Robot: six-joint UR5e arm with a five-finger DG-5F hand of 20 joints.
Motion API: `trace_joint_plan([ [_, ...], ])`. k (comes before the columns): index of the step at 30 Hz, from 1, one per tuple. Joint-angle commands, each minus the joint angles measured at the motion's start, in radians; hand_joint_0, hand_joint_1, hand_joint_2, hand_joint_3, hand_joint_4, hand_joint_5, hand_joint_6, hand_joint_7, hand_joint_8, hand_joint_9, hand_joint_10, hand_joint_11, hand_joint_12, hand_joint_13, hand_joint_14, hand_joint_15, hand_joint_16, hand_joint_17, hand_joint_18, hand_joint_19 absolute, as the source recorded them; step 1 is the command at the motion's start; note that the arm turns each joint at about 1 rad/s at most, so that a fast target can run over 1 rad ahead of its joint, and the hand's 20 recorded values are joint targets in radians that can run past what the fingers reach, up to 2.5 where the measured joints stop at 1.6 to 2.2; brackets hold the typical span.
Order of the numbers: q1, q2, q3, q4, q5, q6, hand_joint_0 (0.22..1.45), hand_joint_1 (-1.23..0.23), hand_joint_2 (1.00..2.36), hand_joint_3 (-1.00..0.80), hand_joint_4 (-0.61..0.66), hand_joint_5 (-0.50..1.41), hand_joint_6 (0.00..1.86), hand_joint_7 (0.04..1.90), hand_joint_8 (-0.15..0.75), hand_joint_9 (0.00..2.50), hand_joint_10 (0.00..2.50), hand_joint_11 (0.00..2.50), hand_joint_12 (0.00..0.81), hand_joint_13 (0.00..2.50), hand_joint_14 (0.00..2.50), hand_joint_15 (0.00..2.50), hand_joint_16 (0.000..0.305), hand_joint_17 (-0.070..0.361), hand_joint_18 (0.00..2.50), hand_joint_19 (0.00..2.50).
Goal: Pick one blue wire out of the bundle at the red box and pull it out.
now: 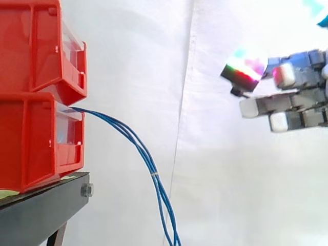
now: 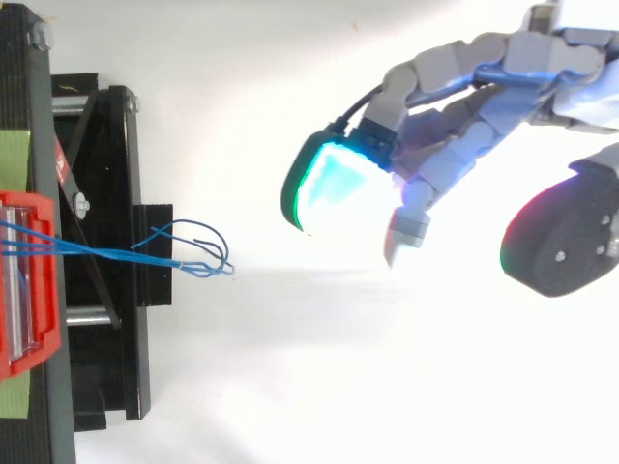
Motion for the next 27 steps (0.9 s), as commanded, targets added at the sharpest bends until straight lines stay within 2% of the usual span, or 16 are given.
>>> trace_joint_plan([
  [1, 0.0, -0.041, 0.0, 0.03, 0.004, -0.002, 0.48, -0.56, 1.0, -0.46, 0.26, -0.18, 0.5, 0.81, 0.293, 0.79, 0.01, 0.5, 0.408, 0.46, 0.01, 0.29, 0.058, 0.131, 0.49, 0.47],
  [4, 0.0, -0.063, 0.0, 0.027, 0.002, -0.006, 0.48, -0.58, 1.0, -0.46, 0.25, -0.18, 0.5, 0.81, 0.289, 0.77, 0.02, 0.49, 0.407, 0.43, 0.01, 0.28, 0.058, 0.13, 0.47, 0.47],
  [7, 0.0, -0.086, 0.0, 0.051, 0.007, -0.017, 0.49, -0.59, 1.0, -0.46, 0.24, -0.17, 0.5, 0.81, 0.289, 0.77, 0.01, 0.49, 0.401, 0.42, 0.01, 0.27, 0.057, 0.129, 0.46, 0.48],
  [8, 0.001, -0.109, 0.0, 0.085, 0.013, -0.029, 0.49, -0.6, 1.0, -0.46, 0.24, -0.17, 0.5, 0.81, 0.286, 0.77, 0.01, 0.49, 0.4, 0.41, 0.01, 0.27, 0.057, 0.129, 0.45, 0.48],
  [9, 0.001, -0.112, 0.0, 0.097, 0.016, -0.032, 0.49, -0.6, 1.0, -0.46, 0.24, -0.17, 0.5, 0.81, 0.285, 0.77, 0.01, 0.49, 0.4, 0.41, 0.01, 0.27, 0.057, 0.128, 0.45, 0.48],
  [10, 0.0, -0.138, 0.0, 0.12, 0.017, -0.039, 0.49, -0.6, 1.0, -0.46, 0.24, -0.17, 0.5, 0.81, 0.285, 0.76, 0.01, 0.49, 0.4, 0.41, 0.01, 0.27, 0.057, 0.128, 0.45, 0.48],
  [14, 0.006, -0.179, 0.0, 0.185, 0.019, -0.048, 0.49, -0.61, 1.0, -0.46, 0.24, -0.17, 0.5, 0.82, 0.283, 0.76, 0.02, 0.49, 0.398, 0.4, 0.01, 0.27, 0.057, 0.128, 0.44, 0.47],
  [20, 0.018, -0.252, 0.002, 0.317, 0.019, -0.052, 0.49, -0.61, 1.0, -0.46, 0.24, -0.17, 0.5, 0.82, 0.281, 0.72, 0.01, 0.42, 0.398, 0.39, 0.01, 0.26, 0.057, 0.127, 0.43, 0.47],
  [22, 0.02, -0.276, 0.015, 0.364, 0.02, -0.054, 0.48, -0.61, 1.0, -0.46, 0.24, -0.17, 0.5, 0.81, 0.278, 0.7, 0.01, 0.39, 0.398, 0.38, 0.01, 0.25, 0.057, 0.128, 0.43, 0.47],
  [27, 0.02, -0.311, 0.049, 0.378, 0.025, -0.065, 0.48, -0.61, 1.0, -0.46, 0.24, -0.17, 0.5, 0.81, 0.271, 0.63, 0.01, 0.29, 0.393, 0.35, 0.01, 0.23, 0.057, 0.128, 0.42, 0.46],
])
